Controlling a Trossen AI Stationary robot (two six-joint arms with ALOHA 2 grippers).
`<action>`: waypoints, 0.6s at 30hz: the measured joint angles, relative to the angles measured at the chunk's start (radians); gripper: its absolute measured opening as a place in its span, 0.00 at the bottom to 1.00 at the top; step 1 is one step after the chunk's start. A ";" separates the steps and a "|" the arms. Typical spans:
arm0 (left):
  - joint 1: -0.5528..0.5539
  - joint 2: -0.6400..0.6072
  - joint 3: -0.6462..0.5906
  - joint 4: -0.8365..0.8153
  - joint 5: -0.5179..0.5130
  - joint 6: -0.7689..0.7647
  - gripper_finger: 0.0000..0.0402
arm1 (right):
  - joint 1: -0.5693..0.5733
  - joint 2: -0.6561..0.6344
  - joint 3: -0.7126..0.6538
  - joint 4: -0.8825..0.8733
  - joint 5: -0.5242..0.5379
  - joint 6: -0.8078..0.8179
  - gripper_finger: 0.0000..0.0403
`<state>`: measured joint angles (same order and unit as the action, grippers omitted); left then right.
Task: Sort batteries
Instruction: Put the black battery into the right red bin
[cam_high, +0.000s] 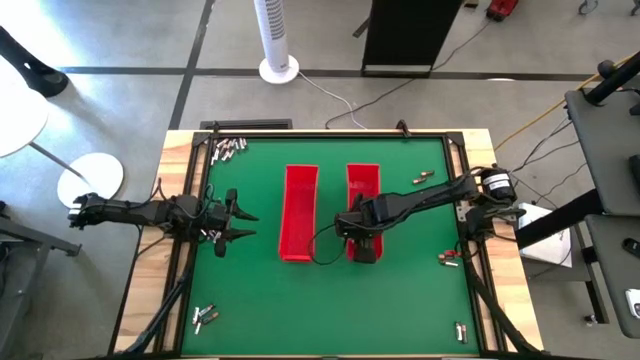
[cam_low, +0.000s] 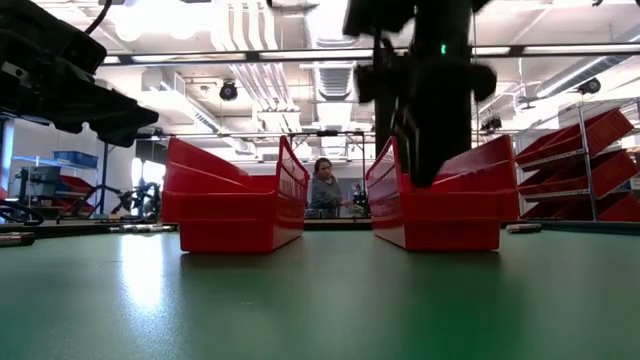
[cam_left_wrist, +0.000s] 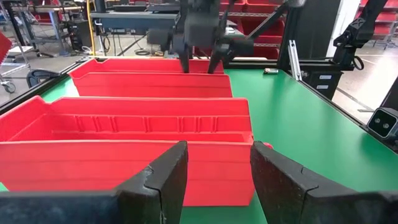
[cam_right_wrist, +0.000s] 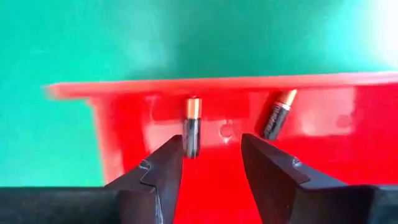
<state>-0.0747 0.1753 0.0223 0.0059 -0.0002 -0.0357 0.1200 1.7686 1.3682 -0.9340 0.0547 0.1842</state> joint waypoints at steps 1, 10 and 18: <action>0.000 0.000 0.000 0.000 0.000 0.000 0.39 | 0.007 -0.013 0.016 -0.023 0.006 0.002 0.40; 0.000 0.002 0.000 0.000 0.000 0.000 0.39 | 0.098 -0.218 -0.017 -0.175 0.190 0.120 0.37; 0.000 0.002 0.000 0.000 0.000 0.000 0.39 | 0.264 -0.447 -0.278 -0.171 0.153 0.338 0.40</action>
<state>-0.0749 0.1772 0.0223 0.0059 -0.0002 -0.0358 0.3843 1.3213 1.0906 -1.1050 0.2079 0.5221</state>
